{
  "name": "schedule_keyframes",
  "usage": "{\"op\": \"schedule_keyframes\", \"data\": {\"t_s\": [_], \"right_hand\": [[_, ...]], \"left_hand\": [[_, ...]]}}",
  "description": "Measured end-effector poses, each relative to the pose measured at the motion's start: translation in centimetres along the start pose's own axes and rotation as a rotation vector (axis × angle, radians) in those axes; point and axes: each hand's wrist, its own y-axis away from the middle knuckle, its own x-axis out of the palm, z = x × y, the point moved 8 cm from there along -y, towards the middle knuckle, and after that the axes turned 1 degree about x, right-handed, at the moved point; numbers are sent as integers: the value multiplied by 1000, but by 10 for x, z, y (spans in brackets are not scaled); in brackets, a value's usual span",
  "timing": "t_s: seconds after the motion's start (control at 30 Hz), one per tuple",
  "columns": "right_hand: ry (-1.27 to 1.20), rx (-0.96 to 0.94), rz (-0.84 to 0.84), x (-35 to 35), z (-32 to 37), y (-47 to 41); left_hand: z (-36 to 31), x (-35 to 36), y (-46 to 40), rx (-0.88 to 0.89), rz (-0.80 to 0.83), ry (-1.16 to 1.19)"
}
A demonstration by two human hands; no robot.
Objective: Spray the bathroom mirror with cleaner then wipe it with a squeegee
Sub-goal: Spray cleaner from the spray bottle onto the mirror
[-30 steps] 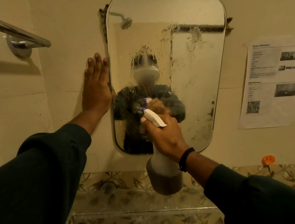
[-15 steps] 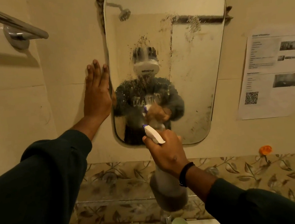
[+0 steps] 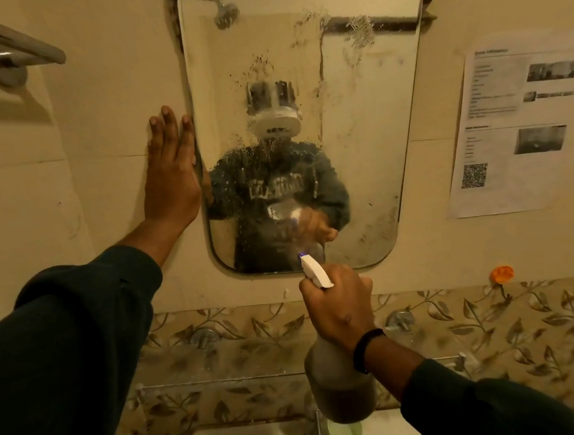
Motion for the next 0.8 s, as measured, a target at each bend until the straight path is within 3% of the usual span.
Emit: {"op": "schedule_keyframes", "data": {"t_s": [0.57, 0.8], "right_hand": [[-6, 213, -250, -50, -62, 2], [-100, 187, -356, -76, -71, 5]], "left_hand": [[-7, -7, 0, -53, 40, -17], [-20, -18, 2, -83, 19, -23]]}}
